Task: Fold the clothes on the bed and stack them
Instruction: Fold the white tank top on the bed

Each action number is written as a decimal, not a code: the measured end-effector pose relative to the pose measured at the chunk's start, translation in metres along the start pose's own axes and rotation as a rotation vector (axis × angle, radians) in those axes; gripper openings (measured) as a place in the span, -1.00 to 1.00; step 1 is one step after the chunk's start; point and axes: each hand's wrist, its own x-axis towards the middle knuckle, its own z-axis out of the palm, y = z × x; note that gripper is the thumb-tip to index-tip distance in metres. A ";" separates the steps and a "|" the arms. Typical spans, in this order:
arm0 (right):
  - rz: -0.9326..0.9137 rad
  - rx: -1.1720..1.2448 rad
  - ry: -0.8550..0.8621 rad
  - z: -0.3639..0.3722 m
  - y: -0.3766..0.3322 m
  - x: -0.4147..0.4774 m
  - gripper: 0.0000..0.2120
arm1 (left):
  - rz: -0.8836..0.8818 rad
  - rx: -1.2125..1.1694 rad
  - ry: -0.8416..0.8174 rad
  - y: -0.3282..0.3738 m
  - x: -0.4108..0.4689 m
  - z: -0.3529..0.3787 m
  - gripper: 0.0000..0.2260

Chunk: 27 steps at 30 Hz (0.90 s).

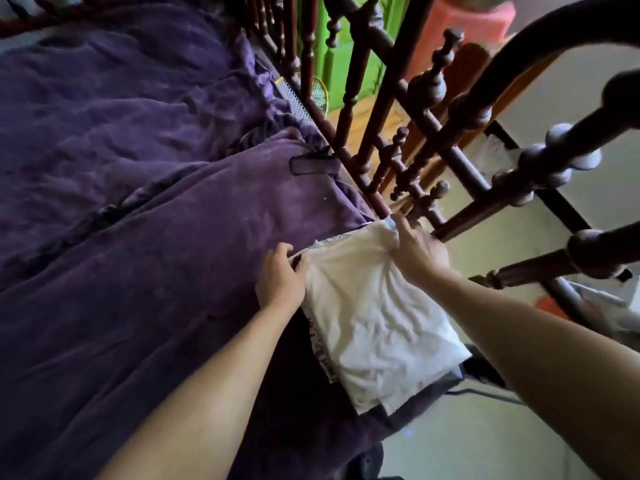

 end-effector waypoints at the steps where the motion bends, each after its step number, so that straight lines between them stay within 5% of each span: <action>1: -0.020 -0.008 0.011 -0.006 -0.001 -0.002 -0.45 | -0.019 -0.002 0.030 -0.001 -0.005 -0.007 -0.75; 10: -0.322 0.056 -0.023 -0.061 -0.070 -0.060 -0.69 | -0.192 0.084 0.072 -0.056 -0.131 -0.107 -0.94; 19: -0.868 -0.085 -0.311 -0.050 -0.213 -0.242 -0.69 | -0.364 0.051 0.281 -0.152 -0.310 -0.213 -0.89; 27: -1.183 -0.194 -0.296 -0.047 -0.379 -0.365 -0.70 | -0.541 -0.015 0.405 -0.292 -0.455 -0.315 -0.93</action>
